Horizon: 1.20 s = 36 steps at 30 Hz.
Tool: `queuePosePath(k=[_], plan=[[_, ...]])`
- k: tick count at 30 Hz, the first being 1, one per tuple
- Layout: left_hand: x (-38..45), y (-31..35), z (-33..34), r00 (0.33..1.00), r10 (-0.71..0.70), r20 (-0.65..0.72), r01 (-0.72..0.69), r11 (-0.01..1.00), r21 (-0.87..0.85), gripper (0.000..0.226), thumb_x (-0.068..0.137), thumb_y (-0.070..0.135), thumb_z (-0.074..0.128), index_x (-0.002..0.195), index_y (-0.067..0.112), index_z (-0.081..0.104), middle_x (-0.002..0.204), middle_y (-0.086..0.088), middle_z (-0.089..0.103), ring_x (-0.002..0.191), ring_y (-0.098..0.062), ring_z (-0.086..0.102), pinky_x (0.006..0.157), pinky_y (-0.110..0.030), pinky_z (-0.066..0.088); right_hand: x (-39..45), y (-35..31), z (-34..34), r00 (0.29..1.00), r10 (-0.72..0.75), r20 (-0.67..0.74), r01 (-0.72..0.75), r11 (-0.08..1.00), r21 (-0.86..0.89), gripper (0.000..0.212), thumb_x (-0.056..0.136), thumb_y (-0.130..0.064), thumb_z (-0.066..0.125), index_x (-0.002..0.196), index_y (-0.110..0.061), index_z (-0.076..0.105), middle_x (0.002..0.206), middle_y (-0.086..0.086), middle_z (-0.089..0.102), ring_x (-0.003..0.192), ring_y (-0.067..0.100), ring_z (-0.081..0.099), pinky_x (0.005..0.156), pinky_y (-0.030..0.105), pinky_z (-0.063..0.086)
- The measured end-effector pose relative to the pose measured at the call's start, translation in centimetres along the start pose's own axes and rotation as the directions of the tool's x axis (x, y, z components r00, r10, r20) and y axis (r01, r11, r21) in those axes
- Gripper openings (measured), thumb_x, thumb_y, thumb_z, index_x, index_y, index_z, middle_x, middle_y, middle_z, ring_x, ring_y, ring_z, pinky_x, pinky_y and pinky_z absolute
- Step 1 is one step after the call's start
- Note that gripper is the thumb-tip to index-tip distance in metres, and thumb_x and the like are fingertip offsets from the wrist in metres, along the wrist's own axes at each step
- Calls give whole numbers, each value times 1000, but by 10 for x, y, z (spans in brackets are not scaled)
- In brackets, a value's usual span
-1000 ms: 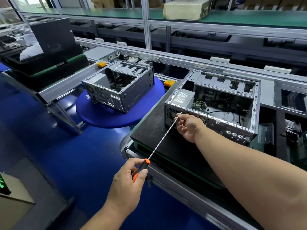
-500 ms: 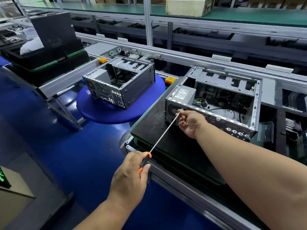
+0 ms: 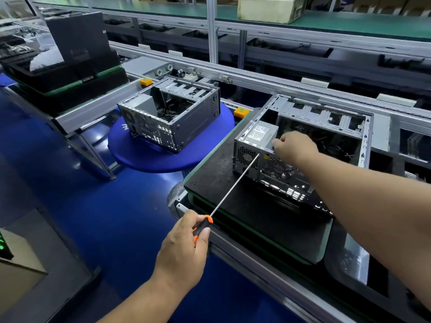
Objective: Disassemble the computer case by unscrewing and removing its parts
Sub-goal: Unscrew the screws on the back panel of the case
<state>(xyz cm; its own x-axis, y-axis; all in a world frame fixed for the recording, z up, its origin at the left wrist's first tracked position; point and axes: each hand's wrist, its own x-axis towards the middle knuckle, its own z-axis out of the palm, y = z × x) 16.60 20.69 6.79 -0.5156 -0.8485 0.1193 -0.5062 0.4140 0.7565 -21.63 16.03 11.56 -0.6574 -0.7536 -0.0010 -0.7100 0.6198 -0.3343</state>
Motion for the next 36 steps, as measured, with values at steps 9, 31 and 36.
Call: queuePosePath(k=[9,31,36], plan=[[-1,3,5,999,-11,38,13,998,-60,21,104,24,61,98,42,52,84,23,61,66,-1,56,57,-18,46,-2,2,13,987,-132,89,139,987,-81,58,108,-46,27,86,-10,66,89,9,67,87,31,63,82,41,54],[13,9,-2,963,-257,79,269,922,-280,12,104,22,62,103,34,65,77,10,68,62,-7,59,58,-21,47,-2,9,19,979,-197,50,199,979,-46,40,107,-48,30,79,-25,47,75,-5,55,71,18,53,55,31,29],[11,13,-2,1000,4,23,-8,984,176,34,100,30,66,129,48,61,90,29,62,87,0,62,67,-12,47,0,14,23,964,-262,46,264,963,-55,31,106,-48,30,99,-32,56,85,-12,56,85,19,54,67,32,35]])
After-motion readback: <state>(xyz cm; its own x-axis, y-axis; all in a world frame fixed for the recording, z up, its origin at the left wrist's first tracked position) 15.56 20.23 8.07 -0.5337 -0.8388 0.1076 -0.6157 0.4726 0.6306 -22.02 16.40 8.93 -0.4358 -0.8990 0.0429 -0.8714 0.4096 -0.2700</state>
